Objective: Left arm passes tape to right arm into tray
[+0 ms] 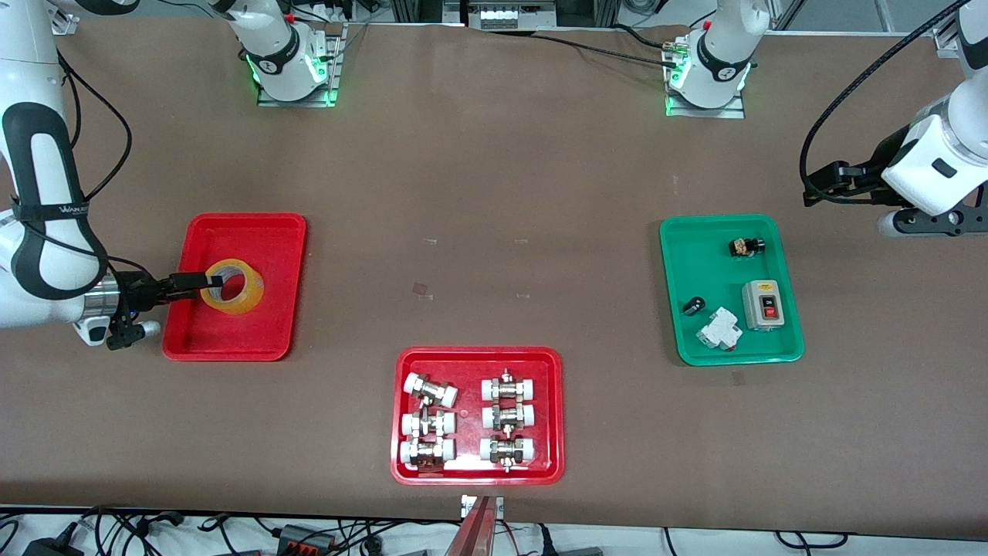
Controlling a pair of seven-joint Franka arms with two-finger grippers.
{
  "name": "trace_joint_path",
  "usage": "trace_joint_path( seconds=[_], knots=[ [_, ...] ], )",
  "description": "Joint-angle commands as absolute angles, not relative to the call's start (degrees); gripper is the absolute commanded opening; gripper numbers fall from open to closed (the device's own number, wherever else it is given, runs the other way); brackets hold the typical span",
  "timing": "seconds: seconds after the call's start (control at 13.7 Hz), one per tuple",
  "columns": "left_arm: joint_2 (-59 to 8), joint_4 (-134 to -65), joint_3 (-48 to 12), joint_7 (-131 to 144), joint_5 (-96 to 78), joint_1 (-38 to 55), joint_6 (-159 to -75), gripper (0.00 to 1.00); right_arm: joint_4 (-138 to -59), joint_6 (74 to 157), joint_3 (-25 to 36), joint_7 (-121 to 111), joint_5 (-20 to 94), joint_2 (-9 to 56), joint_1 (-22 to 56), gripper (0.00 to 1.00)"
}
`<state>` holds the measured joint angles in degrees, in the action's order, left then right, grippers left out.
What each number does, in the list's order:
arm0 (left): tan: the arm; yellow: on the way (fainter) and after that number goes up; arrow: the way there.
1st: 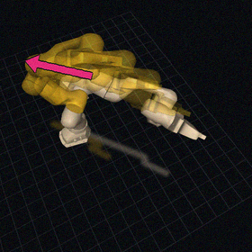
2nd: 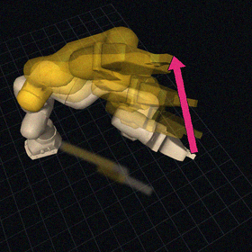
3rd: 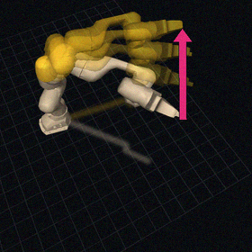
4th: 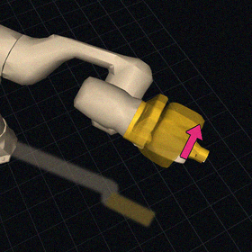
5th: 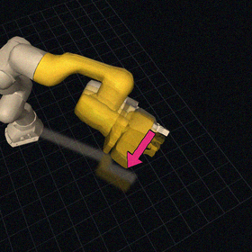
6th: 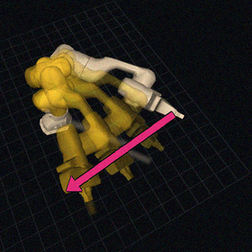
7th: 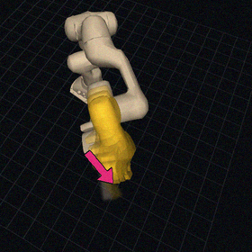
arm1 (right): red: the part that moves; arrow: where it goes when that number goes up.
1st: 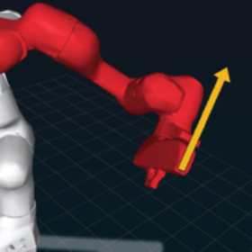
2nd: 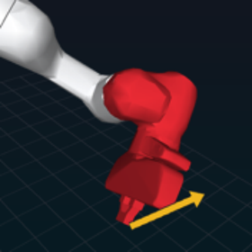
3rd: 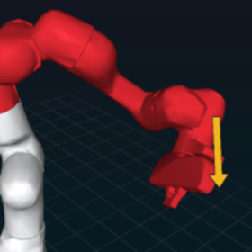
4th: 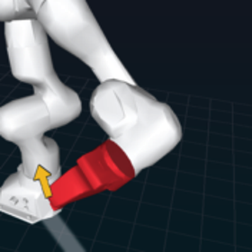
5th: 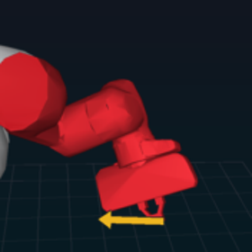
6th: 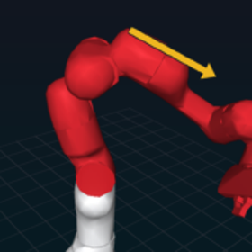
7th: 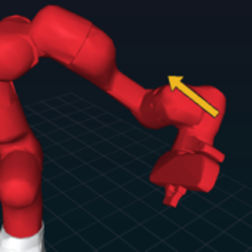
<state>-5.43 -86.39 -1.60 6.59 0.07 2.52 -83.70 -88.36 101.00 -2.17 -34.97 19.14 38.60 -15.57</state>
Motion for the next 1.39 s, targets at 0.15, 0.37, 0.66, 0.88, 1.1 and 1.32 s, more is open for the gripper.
trace_joint_path(
  seconds=[0.15,0.37,0.66,0.88,1.1,1.32],
  knots=[
    [-4.83,-85.96,-1.58,6.59,-0.44,2.46,-83.76,1.00,-86.23,101.16,-2.02,-27.81,8.64,29.29,-10.56,1.00],
    [-4.75,-86.22,-1.58,6.59,-0.44,2.37,-83.76,1.00,-85.34,98.01,-2.28,-12.10,4.32,23.84,-7.57,1.00],
    [-4.83,-86.13,-1.49,6.50,-0.35,2.37,-83.85,1.00,-77.82,88.18,-2.55,-1.58,-1.05,20.04,-3.96,1.00],
    [-4.75,-86.13,-1.58,6.59,-0.44,2.46,-83.76,1.00,-72.34,85.52,-2.55,-1.85,-0.53,20.04,-4.39,1.00],
    [-4.83,-85.96,-1.58,6.50,-0.44,2.37,-83.85,1.00,-71.63,86.13,-2.55,-0.44,-0.96,18.81,-3.96,1.00],
    [-4.83,-85.87,-1.58,6.50,-0.44,2.37,-83.76,1.00,-72.76,89.97,-1.85,-0.70,-1.23,16.27,-2.30,1.00]
  ],
)
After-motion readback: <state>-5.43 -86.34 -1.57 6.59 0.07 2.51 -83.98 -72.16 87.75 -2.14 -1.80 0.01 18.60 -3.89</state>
